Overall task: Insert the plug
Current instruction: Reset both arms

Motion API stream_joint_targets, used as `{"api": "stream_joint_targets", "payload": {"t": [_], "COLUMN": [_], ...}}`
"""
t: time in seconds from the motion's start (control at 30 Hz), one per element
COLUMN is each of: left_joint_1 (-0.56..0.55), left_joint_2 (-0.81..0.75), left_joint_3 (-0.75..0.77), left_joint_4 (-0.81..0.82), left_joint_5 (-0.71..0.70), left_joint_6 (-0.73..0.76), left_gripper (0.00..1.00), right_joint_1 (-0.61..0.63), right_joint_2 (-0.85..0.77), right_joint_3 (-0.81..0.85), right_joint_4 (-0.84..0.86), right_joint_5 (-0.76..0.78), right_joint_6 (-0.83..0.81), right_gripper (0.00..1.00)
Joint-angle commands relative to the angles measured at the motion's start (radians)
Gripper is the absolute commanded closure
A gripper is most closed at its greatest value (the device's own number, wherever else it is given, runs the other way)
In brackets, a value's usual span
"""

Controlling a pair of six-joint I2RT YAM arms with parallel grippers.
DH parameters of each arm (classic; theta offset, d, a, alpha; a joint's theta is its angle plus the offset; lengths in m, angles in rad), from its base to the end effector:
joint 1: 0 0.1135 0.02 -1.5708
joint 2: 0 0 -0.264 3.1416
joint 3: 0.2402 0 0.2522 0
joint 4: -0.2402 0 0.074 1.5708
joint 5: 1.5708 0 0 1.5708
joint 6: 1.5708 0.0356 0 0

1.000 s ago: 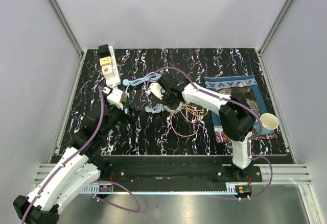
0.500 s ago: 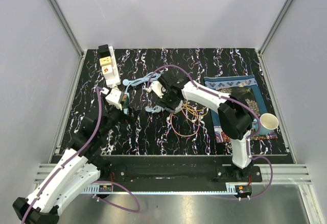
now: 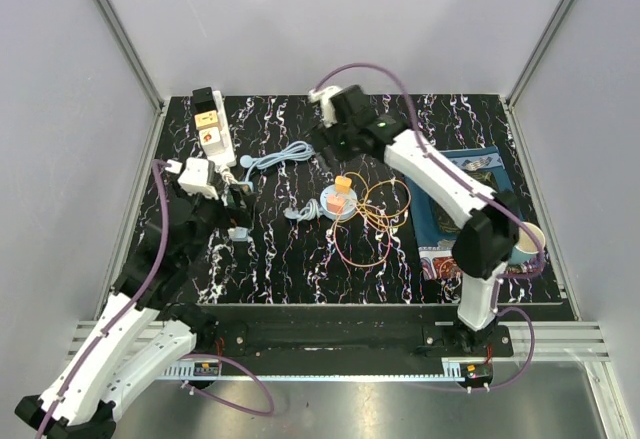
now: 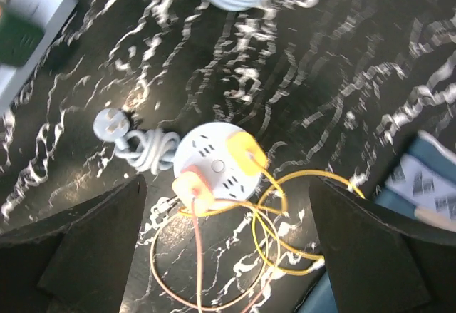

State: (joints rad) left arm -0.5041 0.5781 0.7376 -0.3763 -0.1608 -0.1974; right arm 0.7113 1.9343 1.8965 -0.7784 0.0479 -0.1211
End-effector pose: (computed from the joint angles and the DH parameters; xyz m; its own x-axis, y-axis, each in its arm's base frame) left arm 0.1234 -0.0616 0.3324 -0.2513 -0.0824 -0.9644 0.2963 0.9420 -0.1577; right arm 0.3314 0.2833 0.3311 -0.4721 -0.5661 -0.6758 -0.6893 0.7149 -0.1174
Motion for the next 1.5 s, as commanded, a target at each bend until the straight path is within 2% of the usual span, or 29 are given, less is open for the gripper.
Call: {"api": "stream_joint_targets", "payload": {"t": [0.0,0.1,0.23,0.33,0.5,0.67,0.8,1.07,1.47], "left_joint_1": [0.006,0.004,0.006,0.007,0.009,0.009,0.009,0.007,0.007], "left_joint_2": [-0.009,-0.020,-0.023,-0.021,-0.029,-0.086,-0.136,-0.234,-0.287], "left_joint_3": [0.103,0.146,0.212,0.249,0.345,0.408,0.422,0.393,0.353], "left_joint_4": [-0.081,-0.122,-0.189,-0.245,-0.289,-0.282,-0.248,-0.233,-0.219], "left_joint_5": [-0.193,-0.290,-0.471,-0.555,-0.602,-0.674,-0.694,-0.714,-0.707], "left_joint_6": [-0.042,-0.062,-0.108,-0.146,-0.102,-0.054,-0.008,-0.020,-0.011], "left_gripper": [0.01,0.01,0.01,0.01,0.01,0.01,0.01,0.01,0.01], "right_joint_1": [-0.151,-0.254,-0.367,-0.456,-0.495,-0.493,-0.493,-0.493,-0.467], "right_joint_2": [-0.220,-0.359,-0.539,-0.701,-0.952,-1.125,-1.228,-1.419,-1.479], "right_joint_3": [-0.091,-0.223,-0.390,-0.479,-0.537,-0.565,-0.594,-0.674,-0.711], "right_joint_4": [0.063,0.106,0.111,0.122,0.123,0.143,0.152,0.202,0.223], "right_joint_5": [0.078,0.098,0.162,0.216,0.401,0.461,0.474,0.458,0.461], "right_joint_6": [0.292,0.379,0.440,0.462,0.433,0.374,0.334,0.262,0.224], "right_gripper": [0.00,0.00,0.00,0.00,0.00,0.00,0.00,0.00,0.00]}}
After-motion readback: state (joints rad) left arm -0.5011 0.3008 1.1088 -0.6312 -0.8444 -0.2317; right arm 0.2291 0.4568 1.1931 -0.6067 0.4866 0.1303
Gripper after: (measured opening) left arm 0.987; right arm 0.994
